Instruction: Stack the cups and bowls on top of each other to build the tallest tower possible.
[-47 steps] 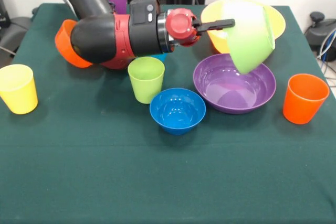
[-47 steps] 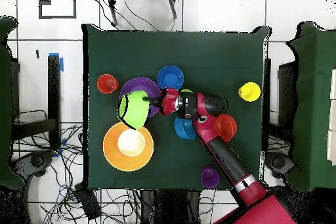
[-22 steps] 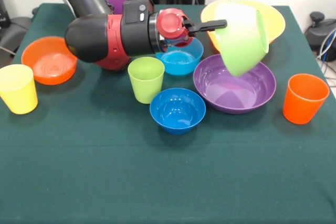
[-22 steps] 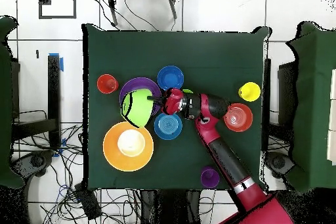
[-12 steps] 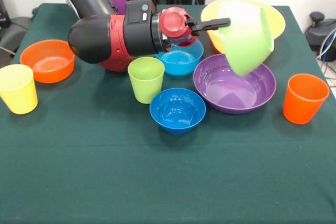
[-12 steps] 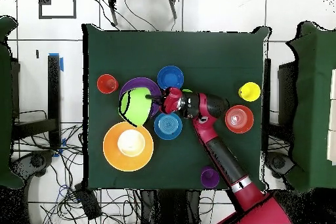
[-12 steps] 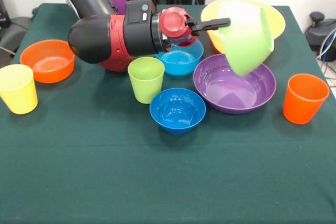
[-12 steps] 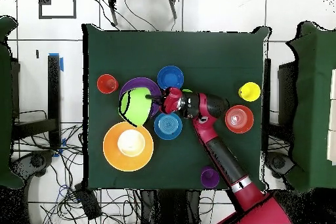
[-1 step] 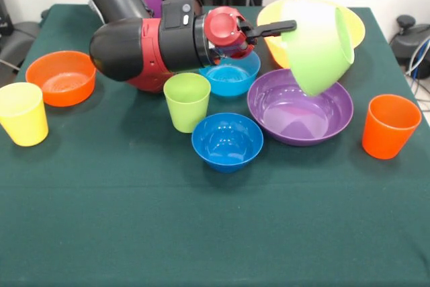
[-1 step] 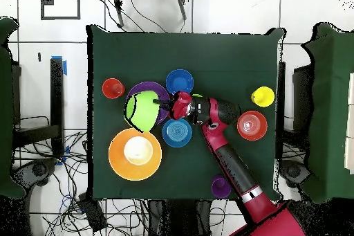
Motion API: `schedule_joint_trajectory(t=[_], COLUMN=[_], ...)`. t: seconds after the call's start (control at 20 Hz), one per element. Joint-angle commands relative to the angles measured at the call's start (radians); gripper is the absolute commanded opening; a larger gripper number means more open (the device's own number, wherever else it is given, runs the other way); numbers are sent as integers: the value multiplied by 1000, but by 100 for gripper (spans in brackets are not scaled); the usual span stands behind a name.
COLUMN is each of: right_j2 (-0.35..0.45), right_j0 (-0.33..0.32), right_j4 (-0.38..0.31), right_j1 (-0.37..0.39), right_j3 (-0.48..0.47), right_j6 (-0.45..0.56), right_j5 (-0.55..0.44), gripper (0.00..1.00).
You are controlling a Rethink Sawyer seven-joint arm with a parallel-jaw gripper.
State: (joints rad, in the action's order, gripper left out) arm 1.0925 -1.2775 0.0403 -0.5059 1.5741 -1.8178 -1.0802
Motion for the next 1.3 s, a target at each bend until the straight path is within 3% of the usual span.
schedule_joint_trajectory(t=[0.05, 0.45, 0.5, 1.3], right_j2=[-20, -22, -21, -14], right_j0=[13, 6, 6, 8], right_j4=[-34, -61, -64, -69], right_j1=[-91, -94, -95, -116], right_j3=[-138, -145, -147, -175], right_j6=[289, 288, 290, 320], right_j5=[96, 73, 68, 16], gripper=[0, 0, 100, 100])
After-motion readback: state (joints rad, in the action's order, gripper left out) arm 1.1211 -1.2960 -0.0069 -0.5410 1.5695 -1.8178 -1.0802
